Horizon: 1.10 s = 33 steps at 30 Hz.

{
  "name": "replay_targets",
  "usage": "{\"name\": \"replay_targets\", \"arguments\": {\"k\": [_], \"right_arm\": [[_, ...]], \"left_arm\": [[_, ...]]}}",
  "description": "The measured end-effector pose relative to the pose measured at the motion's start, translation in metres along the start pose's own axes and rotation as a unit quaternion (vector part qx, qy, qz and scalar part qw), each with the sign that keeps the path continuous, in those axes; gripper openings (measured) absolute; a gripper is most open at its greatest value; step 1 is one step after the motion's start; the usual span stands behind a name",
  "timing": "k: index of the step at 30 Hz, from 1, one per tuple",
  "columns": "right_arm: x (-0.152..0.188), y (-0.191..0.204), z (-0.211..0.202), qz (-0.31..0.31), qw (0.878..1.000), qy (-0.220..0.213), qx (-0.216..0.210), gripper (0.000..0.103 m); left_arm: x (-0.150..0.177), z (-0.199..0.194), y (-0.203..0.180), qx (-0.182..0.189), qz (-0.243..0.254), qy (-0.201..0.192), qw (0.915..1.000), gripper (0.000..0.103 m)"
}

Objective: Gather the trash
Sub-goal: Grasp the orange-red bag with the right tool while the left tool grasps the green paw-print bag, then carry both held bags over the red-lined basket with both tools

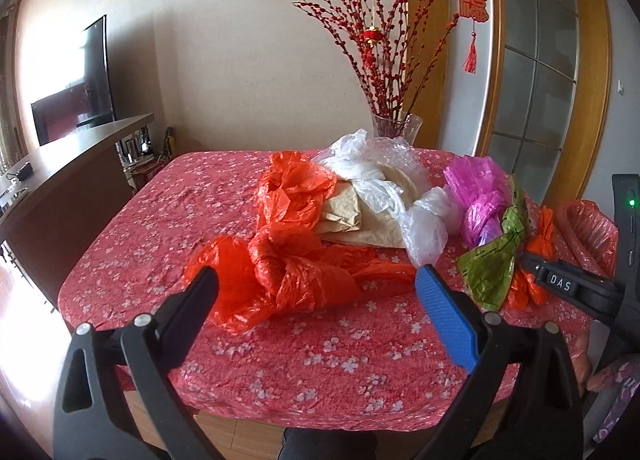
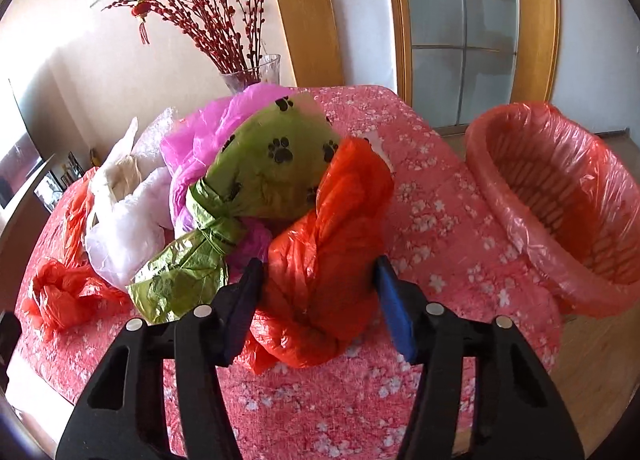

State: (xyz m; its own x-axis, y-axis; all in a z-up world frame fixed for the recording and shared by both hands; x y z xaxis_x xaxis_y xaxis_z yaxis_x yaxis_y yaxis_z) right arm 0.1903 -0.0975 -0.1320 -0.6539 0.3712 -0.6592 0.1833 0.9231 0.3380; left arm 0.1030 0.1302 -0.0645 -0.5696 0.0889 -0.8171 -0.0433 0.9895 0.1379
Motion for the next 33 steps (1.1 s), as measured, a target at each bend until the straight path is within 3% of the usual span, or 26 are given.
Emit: {"name": "replay_targets", "arguments": {"k": [7,16,20,28,33], "right_arm": [[-0.002,-0.011,-0.01,-0.014,1.0,-0.003,0.009,0.039],[-0.022,-0.048,-0.021,0.016,1.0,-0.018,0.011,0.038],[-0.024,-0.059,-0.02,0.027,1.0,-0.014,0.002,0.038],[-0.024,-0.072,-0.019,0.047,0.999,-0.001,-0.027,0.038],[-0.024,-0.073,-0.02,0.047,0.998,-0.002,-0.036,0.038]], "left_arm": [[-0.03,0.014,-0.032,0.115,0.011,-0.011,0.9932,0.074],[-0.063,0.024,-0.122,0.188,0.08,-0.013,0.9789,0.055],[-0.064,0.045,-0.155,0.183,0.118,0.011,0.9759,0.04],[-0.055,0.074,-0.179,0.168,0.139,0.047,0.9747,0.024],[-0.054,0.079,-0.194,0.163,0.156,0.047,0.9731,0.023]]}}
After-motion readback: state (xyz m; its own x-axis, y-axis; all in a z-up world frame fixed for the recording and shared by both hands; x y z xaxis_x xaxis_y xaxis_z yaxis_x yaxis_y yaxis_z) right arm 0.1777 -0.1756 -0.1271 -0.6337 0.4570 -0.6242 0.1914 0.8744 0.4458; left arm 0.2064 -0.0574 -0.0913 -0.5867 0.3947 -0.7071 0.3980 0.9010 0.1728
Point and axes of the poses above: each gripper's, at about its wrist camera, not at the fingertips, and z roughly the way its jaws point, y to its left, x to its underside, the point moved 5 cm from there along z, roughly the way its jaws point, and after that the axes turned 10 degrees about z, right-handed, at the moved point
